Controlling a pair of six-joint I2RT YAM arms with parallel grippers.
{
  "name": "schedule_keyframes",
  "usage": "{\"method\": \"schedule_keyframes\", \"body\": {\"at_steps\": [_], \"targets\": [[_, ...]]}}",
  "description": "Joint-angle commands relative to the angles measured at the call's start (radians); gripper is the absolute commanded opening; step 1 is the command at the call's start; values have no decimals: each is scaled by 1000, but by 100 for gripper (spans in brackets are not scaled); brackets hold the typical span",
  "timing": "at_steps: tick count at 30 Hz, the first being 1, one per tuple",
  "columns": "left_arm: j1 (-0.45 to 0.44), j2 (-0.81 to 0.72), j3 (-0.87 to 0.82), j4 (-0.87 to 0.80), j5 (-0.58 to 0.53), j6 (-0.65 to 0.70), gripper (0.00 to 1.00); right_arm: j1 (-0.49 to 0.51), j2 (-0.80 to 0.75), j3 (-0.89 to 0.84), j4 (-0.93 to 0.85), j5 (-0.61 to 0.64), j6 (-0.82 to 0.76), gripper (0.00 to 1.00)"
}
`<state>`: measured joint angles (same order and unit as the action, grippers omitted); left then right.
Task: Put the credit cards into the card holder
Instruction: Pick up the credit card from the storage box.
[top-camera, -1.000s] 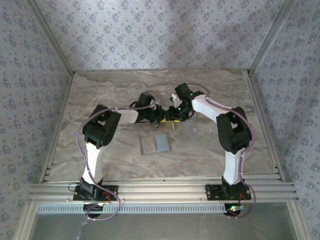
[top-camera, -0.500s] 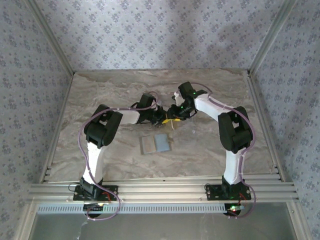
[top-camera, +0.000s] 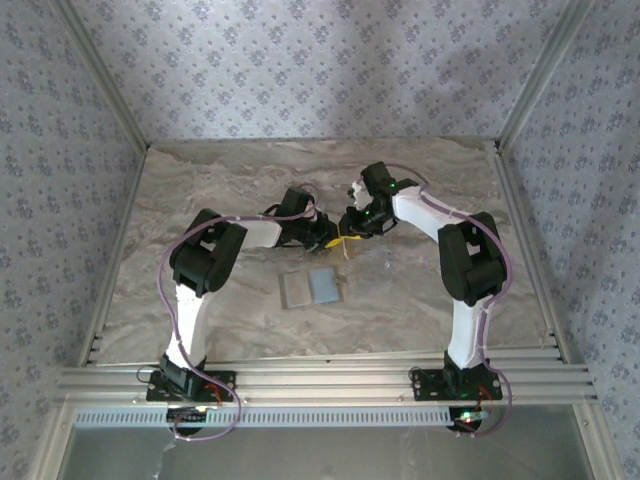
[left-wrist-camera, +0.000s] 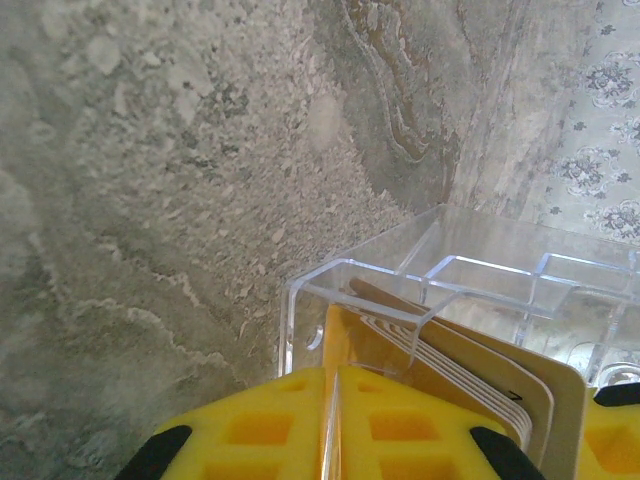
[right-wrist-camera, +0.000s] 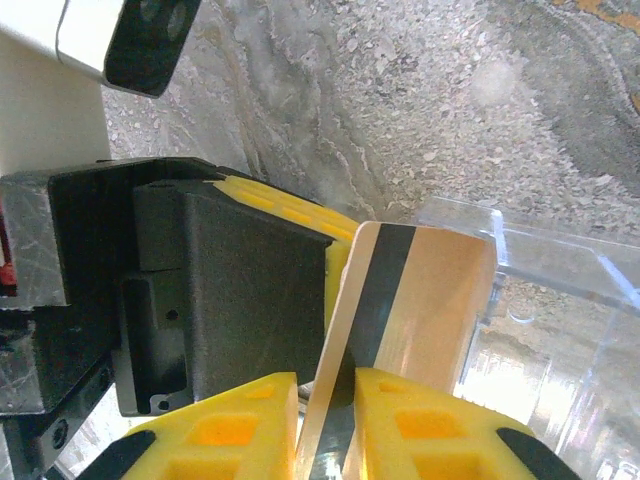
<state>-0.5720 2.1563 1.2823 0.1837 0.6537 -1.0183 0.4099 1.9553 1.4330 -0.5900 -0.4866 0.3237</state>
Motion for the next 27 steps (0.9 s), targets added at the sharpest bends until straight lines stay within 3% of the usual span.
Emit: {"method": "schedule_keyframes", "body": {"at_steps": [1,27], "targets": [[-18,20,30,-33,-2,18,11,-2,-39,-11,7,-12,-3,21],[8,-48,39,-137,-31,91,13,-36,-213,-57,-99,200,-23,5]]}}
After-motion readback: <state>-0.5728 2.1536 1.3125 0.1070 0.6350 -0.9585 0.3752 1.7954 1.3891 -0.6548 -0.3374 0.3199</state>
